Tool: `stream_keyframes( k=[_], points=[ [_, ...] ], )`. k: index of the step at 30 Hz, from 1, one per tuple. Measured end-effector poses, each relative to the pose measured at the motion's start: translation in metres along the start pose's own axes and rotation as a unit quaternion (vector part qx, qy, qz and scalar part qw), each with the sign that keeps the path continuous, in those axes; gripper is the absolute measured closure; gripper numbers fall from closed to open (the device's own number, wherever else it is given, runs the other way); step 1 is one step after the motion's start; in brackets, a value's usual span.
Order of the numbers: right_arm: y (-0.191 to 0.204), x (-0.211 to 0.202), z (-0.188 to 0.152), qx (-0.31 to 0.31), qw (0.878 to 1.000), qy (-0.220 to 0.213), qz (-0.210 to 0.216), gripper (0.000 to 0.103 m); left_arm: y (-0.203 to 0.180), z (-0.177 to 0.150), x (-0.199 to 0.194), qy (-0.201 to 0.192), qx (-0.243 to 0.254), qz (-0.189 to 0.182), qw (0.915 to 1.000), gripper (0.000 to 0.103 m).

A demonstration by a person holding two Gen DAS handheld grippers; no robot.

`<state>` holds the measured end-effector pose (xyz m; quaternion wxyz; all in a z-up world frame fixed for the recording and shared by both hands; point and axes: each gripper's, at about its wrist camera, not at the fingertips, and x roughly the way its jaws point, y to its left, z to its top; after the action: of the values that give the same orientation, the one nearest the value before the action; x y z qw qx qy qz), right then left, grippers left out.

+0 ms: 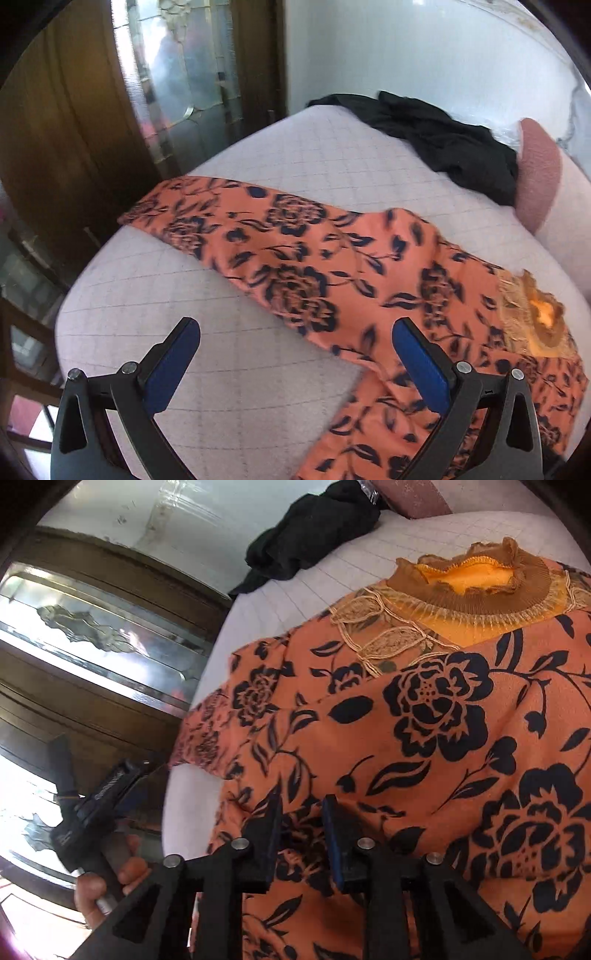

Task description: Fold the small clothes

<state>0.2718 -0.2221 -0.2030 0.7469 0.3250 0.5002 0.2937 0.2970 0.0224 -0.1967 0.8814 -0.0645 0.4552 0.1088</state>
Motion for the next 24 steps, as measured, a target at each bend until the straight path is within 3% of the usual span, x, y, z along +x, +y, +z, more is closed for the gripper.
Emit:
stream_keyframes(
  k=[2,3,4,7,9,11,13,15,17,20,24],
  points=[
    [0.002,-0.025,-0.005,-0.006,0.999,-0.033,0.007,0.062,-0.009,-0.001,-0.002,0.001,0.014,-0.034,0.9993,0.0],
    [0.003,-0.042,-0.007,-0.006,0.998,-0.055,0.004,0.039,-0.016,-0.003,-0.004,0.002,0.022,-0.052,0.9984,0.0],
    [0.002,-0.061,-0.011,0.0,0.996,-0.088,-0.002,0.029,-0.021,-0.004,-0.005,0.005,0.032,-0.07,0.9971,0.0],
    [-0.002,-0.106,-0.027,0.023,0.985,-0.163,-0.045,0.029,-0.04,-0.011,-0.005,0.021,0.067,-0.114,0.991,0.002],
    [-0.016,-0.133,-0.042,0.039,0.976,-0.196,-0.092,0.032,-0.054,-0.019,-0.003,0.031,0.089,-0.133,0.9867,0.014],
    [-0.038,-0.156,-0.051,0.06,0.964,-0.224,-0.13,0.042,-0.073,-0.026,0.001,0.041,0.119,-0.139,0.9823,0.043],
    [-0.067,-0.175,-0.051,0.109,0.953,-0.243,-0.145,0.062,-0.089,-0.032,0.008,0.047,0.141,-0.135,0.9796,0.059],
    [-0.099,-0.197,-0.048,0.154,0.943,-0.262,-0.135,0.065,-0.1,-0.034,0.02,0.056,0.147,-0.139,0.9776,0.06],
    [-0.123,-0.203,-0.045,0.183,0.936,-0.258,-0.155,0.065,-0.109,-0.035,0.03,0.065,0.149,-0.137,0.9771,0.06],
    [-0.145,-0.2,-0.037,0.217,0.936,-0.236,-0.143,0.065,-0.116,-0.035,0.036,0.072,0.151,-0.134,0.9767,0.053],
    [-0.167,-0.183,-0.031,0.235,0.937,-0.194,-0.171,0.067,-0.124,-0.034,0.047,0.079,0.164,-0.142,0.973,0.052]
  ],
)
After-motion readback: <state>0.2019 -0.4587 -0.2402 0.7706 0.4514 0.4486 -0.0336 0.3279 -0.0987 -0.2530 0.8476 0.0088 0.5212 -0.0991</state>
